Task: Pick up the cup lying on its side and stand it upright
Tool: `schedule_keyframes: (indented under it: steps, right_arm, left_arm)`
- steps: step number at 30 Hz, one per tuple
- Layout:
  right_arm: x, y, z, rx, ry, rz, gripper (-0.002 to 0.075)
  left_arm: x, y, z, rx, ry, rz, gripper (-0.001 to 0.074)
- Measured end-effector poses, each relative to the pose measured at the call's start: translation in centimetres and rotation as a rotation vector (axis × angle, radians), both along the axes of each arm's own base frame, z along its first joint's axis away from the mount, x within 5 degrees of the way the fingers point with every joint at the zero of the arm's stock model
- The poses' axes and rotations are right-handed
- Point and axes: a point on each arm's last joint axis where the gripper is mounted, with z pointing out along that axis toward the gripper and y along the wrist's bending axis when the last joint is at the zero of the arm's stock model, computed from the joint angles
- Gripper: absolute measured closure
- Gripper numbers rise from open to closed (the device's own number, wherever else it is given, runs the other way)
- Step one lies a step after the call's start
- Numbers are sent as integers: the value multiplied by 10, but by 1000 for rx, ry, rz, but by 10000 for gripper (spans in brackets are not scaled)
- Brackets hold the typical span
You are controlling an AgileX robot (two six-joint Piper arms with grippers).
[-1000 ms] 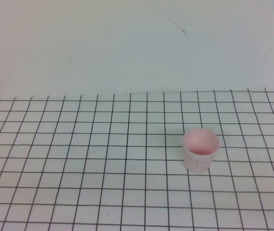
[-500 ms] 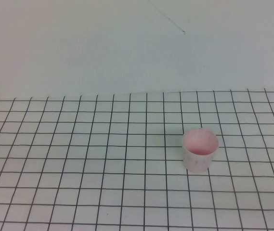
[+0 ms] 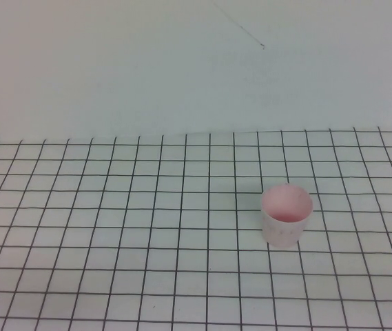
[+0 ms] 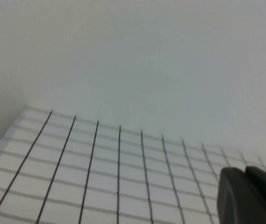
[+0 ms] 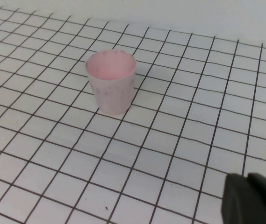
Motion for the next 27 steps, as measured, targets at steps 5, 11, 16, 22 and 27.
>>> schedule_keyframes:
  steps: [5,11,16,22,27]
  right_arm:
    - [0,0,0,0,0,0,729]
    - [0,0,0,6,3,2,729]
    - [0,0,0,6,3,2,727]
    - [0,0,0,6,3,2,729]
    - [0,0,0,6,3,2,729]
  left_arm:
    - [-1,0,-35,9,51,1,734]
    - [-5,1,-52,113,230,-6,734]
    - [-5,0,-52,222,211,-37,734]
    - [-5,-1,-52,240,211,-56,734]
    - [-5,-1,-52,244,207,-57,734]
